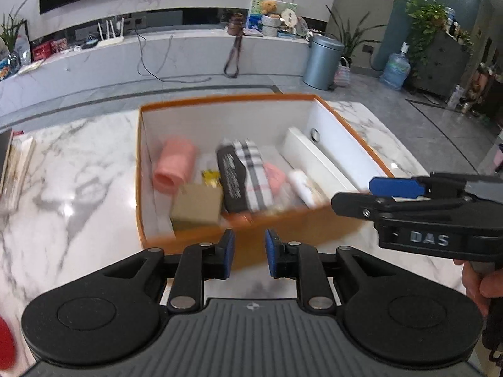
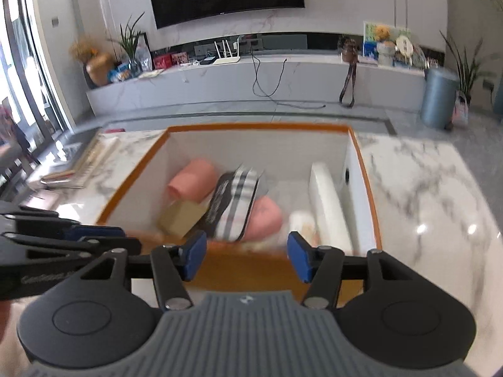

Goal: Organize rigid objects
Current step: 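Lift both open tools up and away from the box, then lower both tools below the table edge toward the dark green CLEAR bottle, then close both tools around the dark green CLEAR bottle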

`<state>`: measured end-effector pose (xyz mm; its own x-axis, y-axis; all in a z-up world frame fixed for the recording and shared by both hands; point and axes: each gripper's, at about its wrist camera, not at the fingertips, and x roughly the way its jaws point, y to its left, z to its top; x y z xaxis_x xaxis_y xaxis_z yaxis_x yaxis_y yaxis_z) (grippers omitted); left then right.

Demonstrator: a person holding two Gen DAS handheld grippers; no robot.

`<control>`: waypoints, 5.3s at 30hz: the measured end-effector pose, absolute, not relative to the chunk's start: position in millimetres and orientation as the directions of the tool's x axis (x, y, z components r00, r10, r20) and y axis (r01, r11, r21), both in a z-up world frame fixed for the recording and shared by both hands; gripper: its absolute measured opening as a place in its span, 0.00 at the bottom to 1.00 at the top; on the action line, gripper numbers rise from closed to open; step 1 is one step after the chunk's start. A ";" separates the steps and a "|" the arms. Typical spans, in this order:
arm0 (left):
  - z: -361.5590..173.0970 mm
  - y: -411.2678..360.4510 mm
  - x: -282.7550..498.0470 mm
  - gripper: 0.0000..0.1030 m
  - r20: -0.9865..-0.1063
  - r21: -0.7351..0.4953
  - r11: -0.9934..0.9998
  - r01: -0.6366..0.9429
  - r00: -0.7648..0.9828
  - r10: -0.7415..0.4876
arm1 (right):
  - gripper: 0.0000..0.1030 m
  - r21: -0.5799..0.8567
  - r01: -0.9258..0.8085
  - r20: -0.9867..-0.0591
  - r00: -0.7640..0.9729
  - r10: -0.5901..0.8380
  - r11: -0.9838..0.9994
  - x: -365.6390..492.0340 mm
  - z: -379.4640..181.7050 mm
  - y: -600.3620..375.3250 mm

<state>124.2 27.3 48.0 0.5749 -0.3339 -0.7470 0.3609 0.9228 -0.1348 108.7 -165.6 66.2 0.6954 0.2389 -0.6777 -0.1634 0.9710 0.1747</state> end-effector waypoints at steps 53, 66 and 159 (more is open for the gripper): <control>-77.9 16.6 94.4 0.62 -1.000 0.012 0.982 0.189 -0.016 0.016 | 0.83 0.578 0.043 -0.793 0.267 0.548 0.815 28.9 -82.4 -165.6; -126.0 42.0 107.2 0.63 -0.981 -0.092 0.993 0.073 -0.176 -0.078 | 0.81 0.564 0.054 -0.813 0.210 0.543 0.824 40.9 -91.7 -162.3; -166.8 13.5 51.0 0.70 -0.926 -0.373 0.916 0.148 -0.127 -0.357 | 0.87 0.603 0.154 -0.794 0.213 0.570 0.783 43.2 -87.8 -237.8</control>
